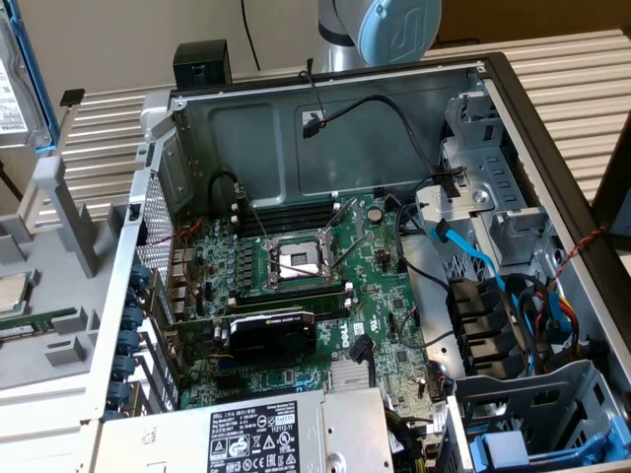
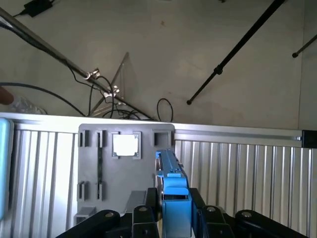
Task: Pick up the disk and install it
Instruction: 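Pick up the disk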
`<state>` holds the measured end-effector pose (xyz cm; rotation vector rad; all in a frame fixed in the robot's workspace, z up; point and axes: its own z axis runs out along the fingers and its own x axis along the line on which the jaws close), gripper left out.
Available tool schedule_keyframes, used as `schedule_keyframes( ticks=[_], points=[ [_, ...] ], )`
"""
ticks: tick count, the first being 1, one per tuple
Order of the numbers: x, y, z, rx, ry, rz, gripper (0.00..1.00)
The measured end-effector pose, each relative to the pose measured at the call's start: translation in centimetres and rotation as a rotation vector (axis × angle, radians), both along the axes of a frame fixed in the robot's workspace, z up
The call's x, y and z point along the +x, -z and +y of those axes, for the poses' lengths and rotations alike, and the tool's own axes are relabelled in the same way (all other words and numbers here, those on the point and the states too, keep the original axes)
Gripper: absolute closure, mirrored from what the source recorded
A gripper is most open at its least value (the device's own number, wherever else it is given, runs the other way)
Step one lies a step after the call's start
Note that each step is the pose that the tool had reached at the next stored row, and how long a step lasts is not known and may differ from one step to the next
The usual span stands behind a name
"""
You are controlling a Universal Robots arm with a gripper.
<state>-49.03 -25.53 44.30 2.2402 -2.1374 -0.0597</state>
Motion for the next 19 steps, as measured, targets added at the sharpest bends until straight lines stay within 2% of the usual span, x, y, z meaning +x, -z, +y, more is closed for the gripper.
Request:
schedule_keyframes(
  ticks=[8,19],
  points=[
    [1.3,-1.7,0.68,-0.0057,0.0,0.0001,0.64],
    [3.5,-4.33,1.35,-0.0123,0.001,0.0003,0.64]
  ],
)
